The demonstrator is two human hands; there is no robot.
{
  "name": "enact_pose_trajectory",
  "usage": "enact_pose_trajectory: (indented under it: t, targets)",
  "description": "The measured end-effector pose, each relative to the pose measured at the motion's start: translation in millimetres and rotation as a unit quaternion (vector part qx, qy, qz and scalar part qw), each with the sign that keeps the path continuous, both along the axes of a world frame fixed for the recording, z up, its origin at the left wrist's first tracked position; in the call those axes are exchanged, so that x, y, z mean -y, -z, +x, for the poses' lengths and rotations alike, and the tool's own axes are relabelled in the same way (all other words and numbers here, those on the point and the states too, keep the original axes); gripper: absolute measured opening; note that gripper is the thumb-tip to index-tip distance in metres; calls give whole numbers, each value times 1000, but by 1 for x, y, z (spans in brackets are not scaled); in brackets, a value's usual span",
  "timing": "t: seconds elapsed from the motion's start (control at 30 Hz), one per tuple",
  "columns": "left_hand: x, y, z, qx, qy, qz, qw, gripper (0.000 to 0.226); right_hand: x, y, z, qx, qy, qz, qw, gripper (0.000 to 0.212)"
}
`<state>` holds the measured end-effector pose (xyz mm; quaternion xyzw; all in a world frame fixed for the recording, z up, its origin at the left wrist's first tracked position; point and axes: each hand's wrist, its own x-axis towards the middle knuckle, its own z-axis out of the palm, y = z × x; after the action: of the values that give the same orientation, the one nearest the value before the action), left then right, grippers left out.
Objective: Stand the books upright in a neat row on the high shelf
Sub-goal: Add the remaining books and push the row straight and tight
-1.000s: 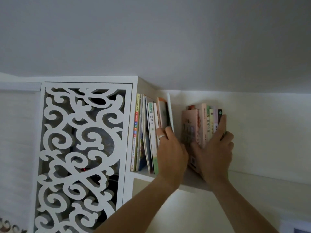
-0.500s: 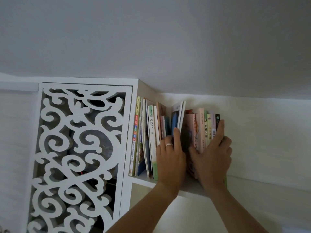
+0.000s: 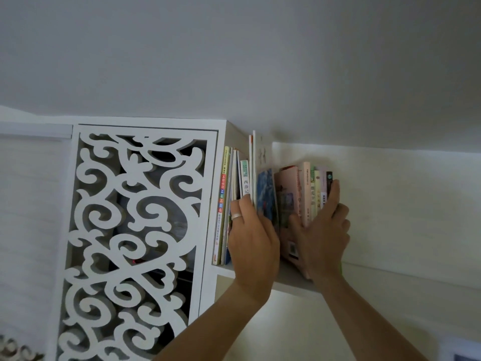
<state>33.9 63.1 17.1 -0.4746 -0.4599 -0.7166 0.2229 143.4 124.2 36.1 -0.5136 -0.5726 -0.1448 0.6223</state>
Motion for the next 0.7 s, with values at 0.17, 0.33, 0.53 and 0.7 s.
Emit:
enact_pose_trajectory:
  t: [0.17,0.33,0.53,0.7]
  targets:
    - [26,-6,-15,11,12,27,1000,17,2,4,-48,26,37,-11,999,101]
    - [41,-9,-26,5,14,22,1000,17,-2,9,-42,77,20,-1,997,94]
    - [69,-9,-14,-29,7,30,999,21,-1,17,-28,147,-7,-5,989,102]
    - [74,-8,-22,-89,22,-27,995,70,-2,26,-35,152,52,-19,987,99]
